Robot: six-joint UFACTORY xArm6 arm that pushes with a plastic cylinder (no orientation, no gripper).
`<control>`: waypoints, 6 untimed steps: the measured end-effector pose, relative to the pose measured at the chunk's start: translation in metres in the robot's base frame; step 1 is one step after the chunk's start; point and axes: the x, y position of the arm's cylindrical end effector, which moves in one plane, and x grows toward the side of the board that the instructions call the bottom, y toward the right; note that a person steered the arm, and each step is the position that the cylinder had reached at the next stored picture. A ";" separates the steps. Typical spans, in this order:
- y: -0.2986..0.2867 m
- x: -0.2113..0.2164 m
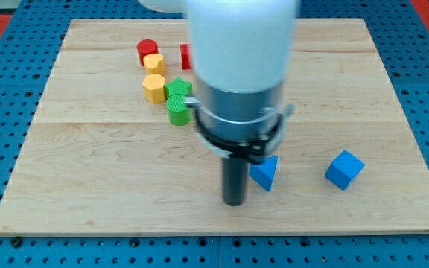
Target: Move the blue triangle towards blue cube
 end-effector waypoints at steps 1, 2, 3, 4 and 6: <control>0.005 -0.024; 0.004 -0.027; 0.013 -0.029; -0.001 -0.026; 0.013 -0.026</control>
